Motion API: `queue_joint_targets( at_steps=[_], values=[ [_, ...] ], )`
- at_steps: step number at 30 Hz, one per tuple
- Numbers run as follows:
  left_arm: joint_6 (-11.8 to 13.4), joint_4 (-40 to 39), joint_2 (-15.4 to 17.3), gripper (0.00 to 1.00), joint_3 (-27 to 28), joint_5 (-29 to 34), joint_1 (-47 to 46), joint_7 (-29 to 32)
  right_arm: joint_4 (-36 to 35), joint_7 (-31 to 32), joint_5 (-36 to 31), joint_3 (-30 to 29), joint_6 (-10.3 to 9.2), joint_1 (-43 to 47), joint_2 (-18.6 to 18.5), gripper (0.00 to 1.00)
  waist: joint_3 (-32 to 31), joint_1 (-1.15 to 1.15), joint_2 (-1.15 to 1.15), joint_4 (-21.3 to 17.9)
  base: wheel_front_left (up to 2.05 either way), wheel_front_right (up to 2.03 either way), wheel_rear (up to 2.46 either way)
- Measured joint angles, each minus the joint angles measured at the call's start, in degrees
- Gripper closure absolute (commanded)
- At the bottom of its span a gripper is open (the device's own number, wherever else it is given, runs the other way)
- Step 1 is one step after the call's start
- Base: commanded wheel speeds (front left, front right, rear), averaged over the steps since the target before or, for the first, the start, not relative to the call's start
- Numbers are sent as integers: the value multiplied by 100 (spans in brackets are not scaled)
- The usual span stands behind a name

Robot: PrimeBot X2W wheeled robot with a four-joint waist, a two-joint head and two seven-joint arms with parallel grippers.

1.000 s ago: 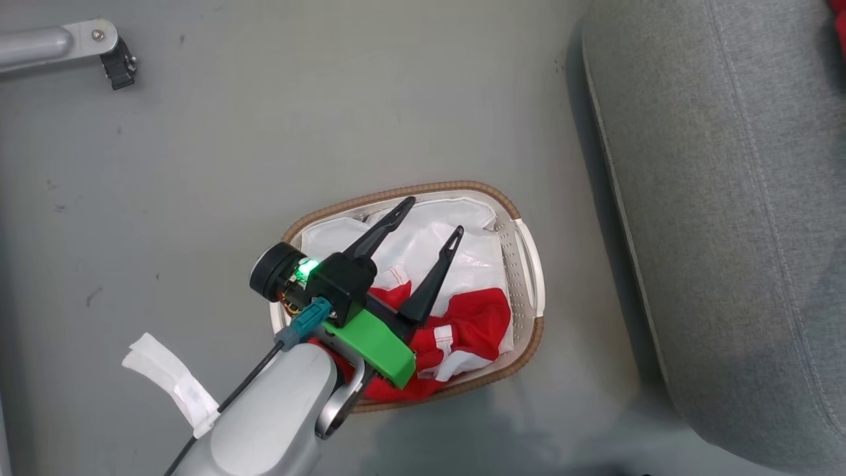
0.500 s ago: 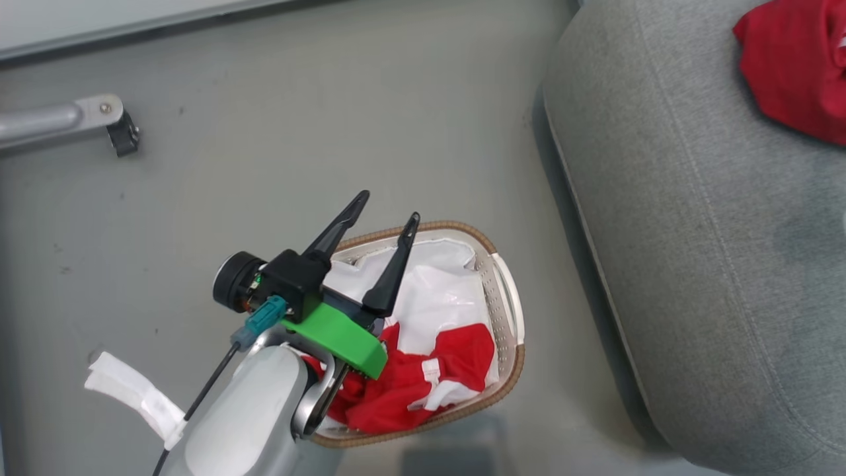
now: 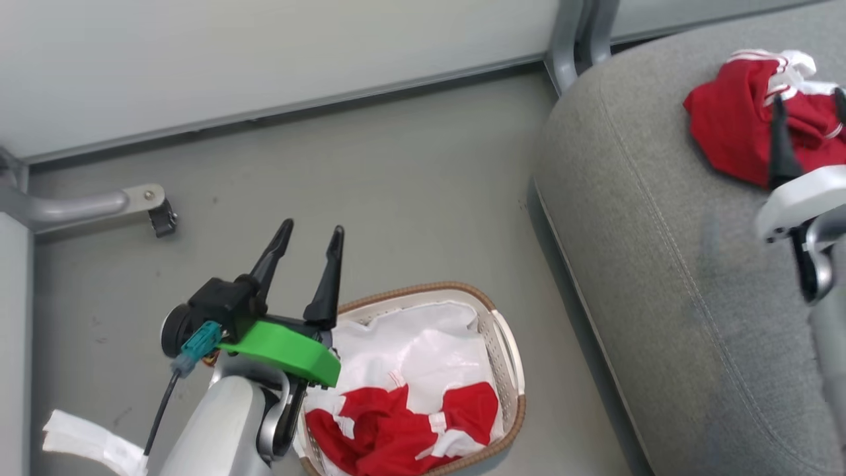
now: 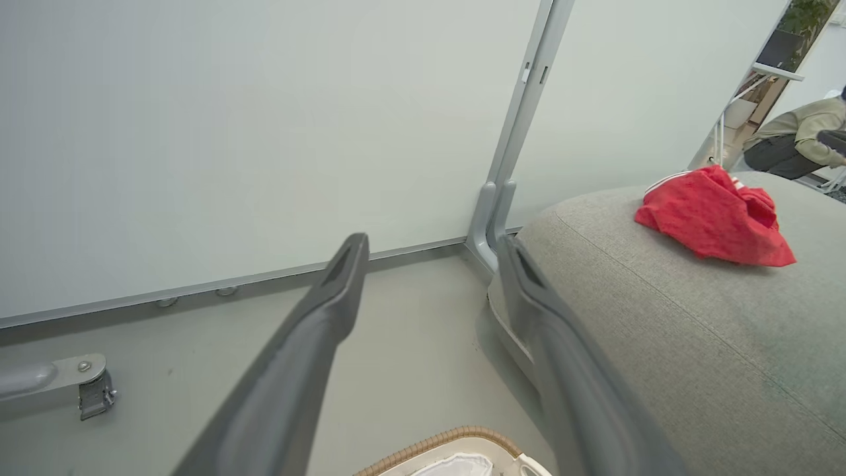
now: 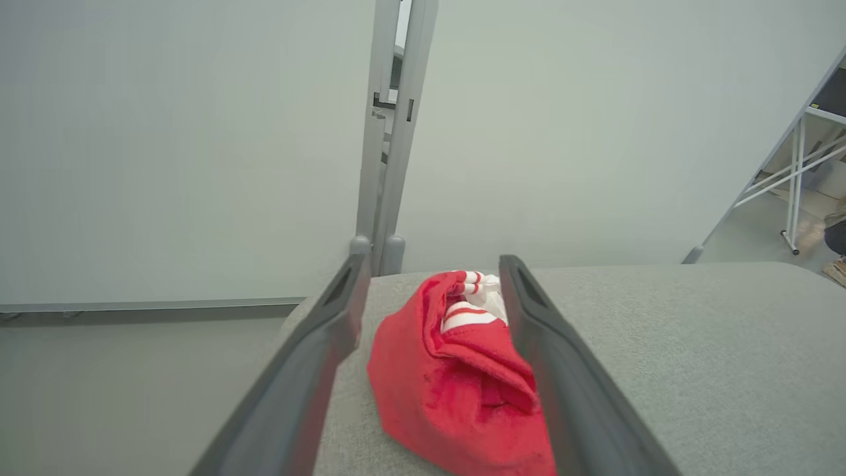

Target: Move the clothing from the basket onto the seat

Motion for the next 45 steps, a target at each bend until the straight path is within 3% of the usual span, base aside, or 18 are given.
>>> queue_joint_targets(
  at_steps=[10,14,27,45],
  values=[
    [172,-134,-205,0,1078,356,802,-1,-940,-4,157,444,1,989,1170,0,-446,0,0,467,0,0,0],
    [171,-221,-271,0,1426,385,1110,0,-1227,-4,288,628,0,1514,1412,0,-569,0,0,616,0,0,0],
    [111,-339,-366,0,1855,305,1944,0,-1920,-4,686,793,0,2910,1515,0,-881,0,0,798,0,0,0],
    [118,-361,-372,0,1693,293,2086,-1,-2097,-4,446,1012,0,3310,1514,0,-1048,0,0,685,0,0,0]
  ],
)
